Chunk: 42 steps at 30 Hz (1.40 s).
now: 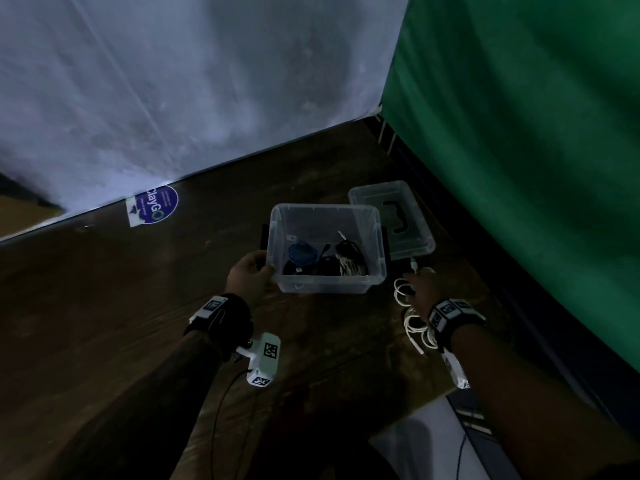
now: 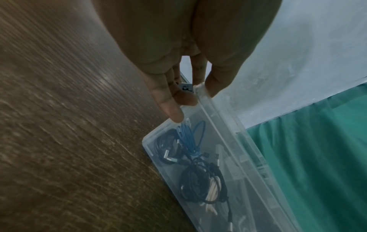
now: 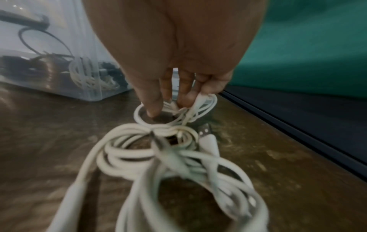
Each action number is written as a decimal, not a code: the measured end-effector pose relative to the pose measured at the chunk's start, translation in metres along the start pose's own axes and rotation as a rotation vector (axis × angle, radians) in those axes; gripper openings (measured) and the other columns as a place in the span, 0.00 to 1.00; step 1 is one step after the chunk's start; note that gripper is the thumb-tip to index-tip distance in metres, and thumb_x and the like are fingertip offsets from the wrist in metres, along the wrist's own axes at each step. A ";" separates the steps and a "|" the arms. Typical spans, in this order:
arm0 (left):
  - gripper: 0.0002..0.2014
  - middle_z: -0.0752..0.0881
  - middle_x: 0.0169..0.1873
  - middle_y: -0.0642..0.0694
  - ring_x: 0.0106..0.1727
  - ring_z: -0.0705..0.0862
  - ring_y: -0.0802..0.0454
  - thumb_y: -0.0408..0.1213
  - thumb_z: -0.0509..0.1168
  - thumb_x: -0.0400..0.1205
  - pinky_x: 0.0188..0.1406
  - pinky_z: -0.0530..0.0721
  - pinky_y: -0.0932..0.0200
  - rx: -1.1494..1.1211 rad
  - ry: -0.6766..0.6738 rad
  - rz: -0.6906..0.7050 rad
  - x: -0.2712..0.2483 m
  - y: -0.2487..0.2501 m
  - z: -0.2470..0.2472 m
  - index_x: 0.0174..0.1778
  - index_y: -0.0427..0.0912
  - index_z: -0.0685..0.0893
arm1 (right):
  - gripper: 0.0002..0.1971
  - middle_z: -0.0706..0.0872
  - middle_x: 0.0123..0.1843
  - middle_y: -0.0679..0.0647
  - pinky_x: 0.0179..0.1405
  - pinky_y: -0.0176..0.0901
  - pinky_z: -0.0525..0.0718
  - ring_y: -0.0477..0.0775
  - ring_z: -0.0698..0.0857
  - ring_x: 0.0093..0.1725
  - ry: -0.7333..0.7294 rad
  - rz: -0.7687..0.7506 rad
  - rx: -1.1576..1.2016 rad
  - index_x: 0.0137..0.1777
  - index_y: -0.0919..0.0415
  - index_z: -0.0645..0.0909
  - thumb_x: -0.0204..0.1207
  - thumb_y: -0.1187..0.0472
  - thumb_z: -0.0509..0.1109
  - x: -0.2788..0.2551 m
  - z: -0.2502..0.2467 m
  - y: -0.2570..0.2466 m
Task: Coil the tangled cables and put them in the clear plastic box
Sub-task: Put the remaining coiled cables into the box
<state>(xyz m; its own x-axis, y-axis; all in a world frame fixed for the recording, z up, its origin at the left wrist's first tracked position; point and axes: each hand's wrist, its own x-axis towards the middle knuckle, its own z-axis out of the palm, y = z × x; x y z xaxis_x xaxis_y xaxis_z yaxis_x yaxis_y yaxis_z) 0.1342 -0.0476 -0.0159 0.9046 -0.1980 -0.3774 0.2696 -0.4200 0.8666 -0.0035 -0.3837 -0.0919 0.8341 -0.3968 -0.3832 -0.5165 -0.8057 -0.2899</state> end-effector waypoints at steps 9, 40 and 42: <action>0.12 0.85 0.48 0.51 0.44 0.86 0.55 0.34 0.65 0.83 0.39 0.85 0.61 -0.032 0.003 -0.039 -0.002 0.002 -0.001 0.62 0.47 0.81 | 0.16 0.80 0.69 0.69 0.54 0.34 0.80 0.70 0.80 0.66 -0.007 0.064 -0.150 0.68 0.71 0.76 0.82 0.67 0.63 0.004 -0.005 -0.003; 0.14 0.85 0.56 0.45 0.45 0.87 0.51 0.34 0.66 0.83 0.37 0.86 0.60 -0.020 -0.022 -0.048 0.001 -0.003 -0.001 0.65 0.46 0.81 | 0.10 0.88 0.49 0.58 0.57 0.56 0.86 0.57 0.86 0.51 -0.109 -0.258 0.142 0.52 0.61 0.84 0.75 0.56 0.76 -0.007 -0.060 -0.199; 0.14 0.85 0.54 0.46 0.45 0.87 0.50 0.34 0.65 0.83 0.37 0.86 0.60 -0.033 -0.030 -0.054 0.001 -0.003 -0.001 0.64 0.47 0.81 | 0.07 0.88 0.48 0.54 0.54 0.51 0.86 0.53 0.86 0.49 0.043 -0.283 0.292 0.52 0.60 0.85 0.78 0.58 0.74 -0.014 -0.079 -0.171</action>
<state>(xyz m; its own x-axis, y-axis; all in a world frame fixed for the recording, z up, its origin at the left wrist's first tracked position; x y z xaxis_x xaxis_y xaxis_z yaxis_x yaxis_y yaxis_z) 0.1348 -0.0458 -0.0189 0.8783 -0.2031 -0.4329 0.3285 -0.4016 0.8549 0.0888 -0.2749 0.0318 0.9553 -0.2005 -0.2175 -0.2937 -0.7293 -0.6179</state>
